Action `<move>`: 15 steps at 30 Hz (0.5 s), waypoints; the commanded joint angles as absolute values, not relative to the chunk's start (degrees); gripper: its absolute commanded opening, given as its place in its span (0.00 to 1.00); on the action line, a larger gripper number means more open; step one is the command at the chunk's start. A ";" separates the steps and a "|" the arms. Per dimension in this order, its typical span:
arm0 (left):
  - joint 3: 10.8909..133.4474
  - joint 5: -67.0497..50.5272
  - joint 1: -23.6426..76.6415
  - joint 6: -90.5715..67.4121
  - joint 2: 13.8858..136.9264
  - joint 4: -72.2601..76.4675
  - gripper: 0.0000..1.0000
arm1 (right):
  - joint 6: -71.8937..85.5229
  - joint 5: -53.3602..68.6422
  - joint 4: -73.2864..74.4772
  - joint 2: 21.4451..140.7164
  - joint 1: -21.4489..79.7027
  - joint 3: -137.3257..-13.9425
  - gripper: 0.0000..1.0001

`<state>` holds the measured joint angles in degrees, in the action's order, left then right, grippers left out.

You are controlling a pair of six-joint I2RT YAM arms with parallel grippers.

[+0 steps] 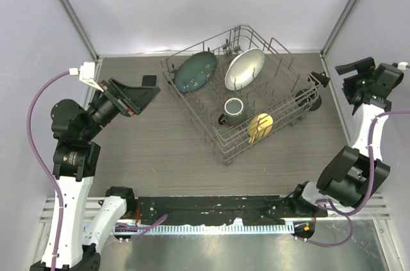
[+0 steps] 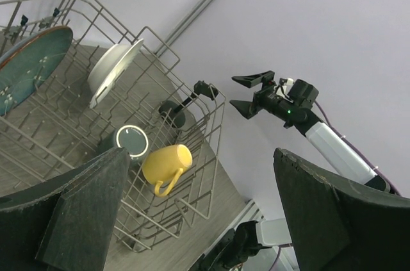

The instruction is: Place the phone on the phone stand

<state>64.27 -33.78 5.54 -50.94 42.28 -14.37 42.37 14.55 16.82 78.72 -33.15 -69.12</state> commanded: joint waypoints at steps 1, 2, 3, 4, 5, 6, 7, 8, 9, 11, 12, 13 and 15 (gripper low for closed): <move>62.32 -36.03 5.36 -51.94 41.66 -9.49 1.00 | 50.35 22.77 5.47 78.22 -32.78 -65.05 0.94; 62.23 -36.12 5.27 -51.77 41.57 -9.41 1.00 | 50.62 22.33 4.75 78.05 -32.78 -63.39 0.94; 62.31 -36.21 5.36 -51.59 41.66 -9.49 1.00 | 50.89 22.06 3.96 77.96 -32.70 -62.76 0.94; 62.40 -36.56 5.27 -51.50 41.83 -9.41 1.00 | 52.02 21.89 2.48 77.96 -32.78 -61.54 0.94; 62.49 -36.65 5.36 -51.24 41.92 -9.58 1.00 | 52.21 21.80 1.85 78.22 -32.78 -61.09 0.94; 62.66 -36.74 5.27 -51.24 42.10 -9.58 1.00 | 52.64 21.88 1.50 78.40 -32.70 -60.91 0.94; 62.75 -36.83 5.36 -51.15 42.10 -9.67 1.00 | 52.91 22.15 0.45 78.75 -32.78 -60.47 0.94; 62.75 -37.00 5.27 -51.15 42.27 -9.41 1.00 | 53.69 23.02 0.27 79.36 -32.78 -60.12 0.94; 62.75 -37.00 5.27 -51.15 42.28 -9.32 1.00 | 54.22 23.29 0.26 79.71 -32.78 -60.12 0.93; 62.75 -37.26 5.27 -51.42 42.45 -8.97 1.00 | 55.28 23.82 -1.56 80.24 -32.70 -59.51 0.92; 62.67 -37.35 5.36 -51.59 42.54 -8.88 1.00 | 55.81 23.91 -2.45 80.42 -32.70 -59.24 0.92; 62.58 -37.35 5.27 -51.59 42.37 -8.79 1.00 | 56.07 23.99 -2.81 80.59 -32.78 -58.80 0.92; 62.40 -37.35 5.27 -51.94 42.10 -8.44 1.00 | 58.08 24.95 -3.42 81.38 -32.78 -58.54 0.90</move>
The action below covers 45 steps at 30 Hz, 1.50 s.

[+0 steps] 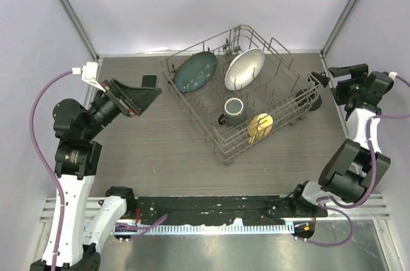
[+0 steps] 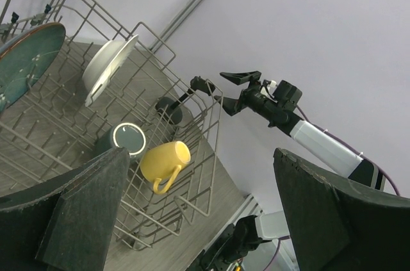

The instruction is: Place the phone on the phone stand

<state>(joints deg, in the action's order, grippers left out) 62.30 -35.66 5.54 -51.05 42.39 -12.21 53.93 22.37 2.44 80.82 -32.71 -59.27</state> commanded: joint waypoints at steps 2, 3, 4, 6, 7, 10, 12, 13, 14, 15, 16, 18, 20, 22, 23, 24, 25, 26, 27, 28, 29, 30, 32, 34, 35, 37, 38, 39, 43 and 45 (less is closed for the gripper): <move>62.14 -37.27 5.36 -52.03 42.10 -8.35 1.00 | 59.15 25.05 -3.69 81.65 -32.61 -57.92 0.88; 62.05 -37.27 5.36 -52.12 41.93 -8.09 1.00 | 59.67 24.70 -3.52 81.74 -32.52 -57.75 0.87; 62.05 -37.27 5.36 -52.38 42.01 -8.00 1.00 | 59.76 24.44 -3.52 81.74 -32.43 -57.40 0.87; 62.05 -37.35 5.27 -52.47 41.92 -7.91 1.00 | 60.03 24.08 -3.52 81.91 -31.82 -57.04 0.86; 62.05 -37.35 5.27 -52.56 42.01 -7.91 1.00 | 60.03 23.91 -3.60 82.00 -31.64 -56.95 0.86; 62.05 -37.27 5.36 -52.82 42.10 -7.56 1.00 | 60.03 23.56 -4.22 82.88 -30.15 -56.95 0.85; 62.05 -37.35 5.36 -53.00 42.10 -7.38 1.00 | 59.94 22.85 -5.53 83.93 -29.45 -56.95 0.84; 62.05 -37.35 5.36 -53.17 42.10 -7.38 1.00 | 60.20 22.42 -5.97 84.28 -28.92 -56.95 0.83; 62.05 -37.35 5.36 -53.17 42.19 -7.38 1.00 | 60.38 21.89 -6.15 85.07 -28.83 -56.95 0.82; 62.14 -37.44 5.36 -53.17 42.19 -7.47 1.00 | 60.73 21.71 -6.76 85.51 -28.65 -57.04 0.80; 62.23 -37.35 5.36 -53.26 42.19 -7.47 1.00 | 60.99 21.45 -7.03 85.78 -28.57 -57.04 0.78; 62.49 -37.35 5.27 -53.26 42.27 -7.56 1.00 | 61.61 20.48 -8.17 86.22 -28.21 -56.95 0.75; 62.58 -37.18 5.36 -53.26 42.10 -7.73 1.00 | 61.87 19.60 -8.26 86.31 -27.95 -56.87 0.73; 62.67 -37.18 5.36 -53.35 42.10 -7.82 1.00 | 62.14 18.99 -9.05 86.57 -27.95 -56.60 0.71; 62.75 -37.18 5.36 -53.44 42.19 -7.74 1.00 | 62.40 18.98 -9.49 86.66 -27.95 -56.51 0.67; 62.75 -37.09 5.36 -53.61 42.19 -7.82 1.00 | 63.01 19.07 -10.10 87.01 -27.95 -56.43 0.65; 62.75 -37.09 5.36 -53.70 42.10 -7.82 1.00 | 63.19 19.25 -10.46 87.01 -27.95 -56.43 0.63; 62.75 -37.09 5.36 -53.79 42.19 -7.82 1.00 | 63.37 19.34 -10.72 87.01 -27.95 -56.43 0.59; 62.84 -37.09 5.27 -53.88 42.10 -7.82 1.00 | 63.80 19.34 -11.16 87.10 -27.95 -56.51 0.56; 63.02 -37.09 5.36 -53.96 42.10 -7.91 1.00 | 64.07 19.34 -11.42 87.01 -27.95 -56.43 0.53; 63.02 -37.00 5.36 -54.05 42.10 -8.00 1.00 | 64.51 19.34 -11.86 86.84 -27.95 -56.60 0.48; 63.10 -37.00 5.36 -54.05 42.01 -8.00 1.00 | 65.12 19.51 -12.47 86.84 -27.95 -56.69 0.46; 63.28 -37.00 5.27 -54.32 41.92 -8.00 1.00 | 65.65 19.78 -12.48 86.57 -27.95 -56.95 0.37; 63.37 -37.00 5.36 -54.67 41.75 -8.00 1.00 | 66.53 19.60 -12.66 86.22 -27.95 -57.22 0.26; 63.37 -37.00 5.36 -54.67 41.66 -8.00 1.00 | 66.79 19.43 -12.83 85.79 -27.95 -57.30 0.16; 63.46 -37.00 5.27 -54.84 41.66 -8.17 1.00 | 67.50 19.07 -13.18 85.34 -27.95 -58.00 0.08; 63.63 -37.00 5.27 -54.93 41.57 -8.26 1.00 | 67.67 18.64 -13.27 84.91 -27.95 -58.44 0.01; 63.72 -37.00 5.27 -54.93 41.66 -8.26 1.00 | 67.68 18.55 -13.36 84.90 -27.95 -59.75 0.01; 63.81 -36.91 5.27 -54.93 40.96 -9.05 1.00 | 67.06 18.54 -13.27 84.81 -27.86 -64.85 0.01; 63.90 -36.91 5.36 -55.02 40.78 -9.23 1.00 | 66.01 18.37 -13.53 84.81 -27.69 -68.53 0.01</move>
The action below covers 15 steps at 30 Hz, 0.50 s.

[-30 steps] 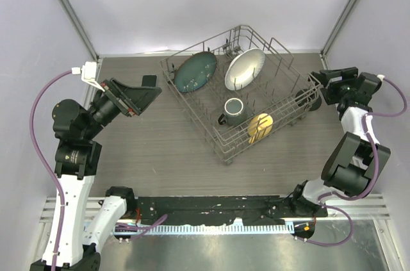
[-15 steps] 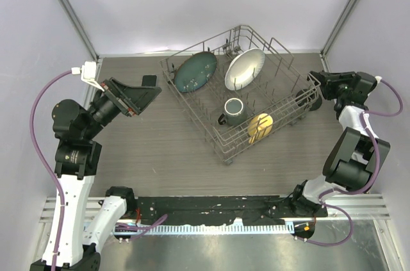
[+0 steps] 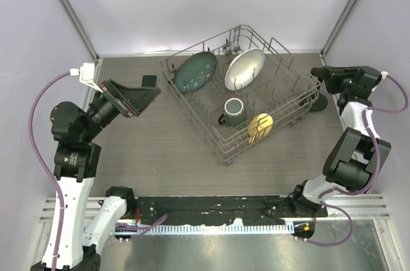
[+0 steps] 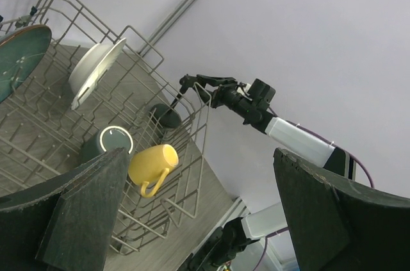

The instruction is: Place the phone on the phone stand

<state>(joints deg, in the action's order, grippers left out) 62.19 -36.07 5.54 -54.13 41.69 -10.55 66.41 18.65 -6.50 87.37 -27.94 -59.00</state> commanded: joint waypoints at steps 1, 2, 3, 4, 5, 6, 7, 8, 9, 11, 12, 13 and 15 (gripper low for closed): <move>63.90 -36.91 5.27 -55.19 40.78 -9.23 1.00 | 65.66 18.02 -13.54 84.81 -27.60 -69.95 0.01; 63.90 -36.91 5.27 -55.28 40.61 -9.14 1.00 | 65.22 17.76 -13.62 84.81 -27.34 -71.27 0.01; 63.90 -36.91 5.27 -55.46 40.61 -9.14 1.00 | 64.34 17.14 -13.36 84.81 -27.25 -74.24 0.01; 63.98 -36.91 5.27 -55.55 40.43 -9.23 1.00 | 64.25 16.88 -13.27 84.81 -26.99 -75.75 0.01; 63.98 -36.91 5.36 -55.63 40.43 -9.14 1.00 | 63.99 16.70 -13.27 84.90 -26.55 -77.24 0.01; 64.07 -36.91 5.36 -55.72 40.26 -9.23 1.00 | 63.55 16.61 -13.53 85.08 -25.50 -80.39 0.01; 64.16 -36.83 5.27 -55.72 40.17 -9.32 1.00 | 62.85 16.61 -13.45 85.43 -24.53 -82.25 0.01; 64.25 -36.83 5.36 -55.72 40.08 -9.32 1.00 | 61.97 16.44 -13.10 85.69 -23.56 -84.27 0.01; 64.34 -36.65 5.36 -55.90 39.99 -9.49 1.00 | 61.27 16.26 -12.49 85.78 -21.21 -87.85 0.01; 64.51 -36.65 5.36 -55.90 39.82 -9.67 1.00 | 58.54 15.82 -12.39 85.61 -18.47 -91.13 0.01; 64.60 -36.39 5.27 -55.81 39.64 -10.19 1.00 | 57.23 15.73 -12.04 85.43 -16.63 -94.45 0.01; 64.69 -36.30 5.36 -55.64 39.64 -10.37 1.00 | 54.08 15.82 -11.61 85.26 -12.52 -96.22 0.01; 65.39 -35.69 5.27 -54.41 39.38 -12.29 1.00 | 49.85 15.82 -9.94 84.55 -7.15 -100.17 0.01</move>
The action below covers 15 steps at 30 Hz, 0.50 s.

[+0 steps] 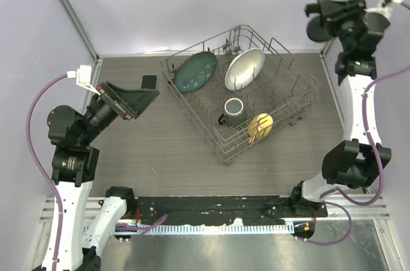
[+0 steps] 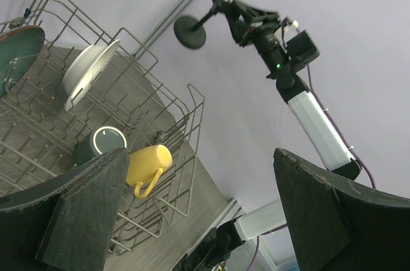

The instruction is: Place the phone on the phone stand

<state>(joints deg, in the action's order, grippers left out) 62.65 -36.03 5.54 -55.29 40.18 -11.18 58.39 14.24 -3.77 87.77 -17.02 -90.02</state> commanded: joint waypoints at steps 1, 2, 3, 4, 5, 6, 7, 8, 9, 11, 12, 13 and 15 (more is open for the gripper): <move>65.83 -34.47 5.27 -53.71 38.85 -13.35 1.00 | 47.92 15.99 -9.67 84.12 -1.29 -100.98 0.01; 66.70 -33.50 5.27 -51.79 38.50 -14.40 0.99 | 44.94 15.74 -9.49 82.72 1.81 -101.16 0.01; 67.14 -32.27 5.36 -50.81 37.89 -16.85 0.99 | 44.22 15.73 -9.75 82.10 4.46 -100.64 0.01; 67.84 -28.43 5.27 -49.67 36.40 -18.27 0.98 | 43.69 15.91 -9.93 81.39 7.53 -100.29 0.01; 69.24 -26.30 5.36 -48.44 35.17 -19.76 0.97 | 43.07 16.17 -10.28 80.86 12.69 -99.85 0.01; 69.69 -23.76 5.36 -46.86 33.85 -21.08 0.96 | 42.89 16.26 -11.15 79.90 15.79 -98.89 0.01; 69.96 -21.56 5.27 -46.06 32.53 -21.09 0.97 | 42.63 16.26 -11.25 79.63 18.52 -98.62 0.01; 70.74 -17.97 5.27 -45.53 29.74 -21.09 0.98 | 42.19 16.17 -11.25 79.37 24.37 -98.35 0.01; 71.19 -16.54 5.36 -44.48 28.75 -21.27 0.98 | 42.01 15.65 -11.08 79.02 26.96 -97.74 0.01; 72.94 -12.25 5.27 -43.77 26.03 -21.97 0.98 | 42.27 14.51 -11.25 78.49 32.49 -96.42 0.01; 73.56 -10.82 5.27 -43.42 25.15 -23.10 0.98 | 42.19 12.07 -11.25 78.31 37.83 -94.59 0.01; 74.52 -9.42 5.36 -43.07 24.53 -23.64 0.98 | 42.01 10.30 -10.99 77.79 41.01 -93.61 0.01; 75.49 -5.55 5.36 -42.54 22.68 -26.00 0.98 | 41.66 4.25 -8.81 77.26 49.78 -90.98 0.01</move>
<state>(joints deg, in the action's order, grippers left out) 72.38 -15.49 5.54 -45.89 25.10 -22.87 45.08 14.37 -2.76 82.96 38.00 -93.23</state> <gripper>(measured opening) 0.983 0.469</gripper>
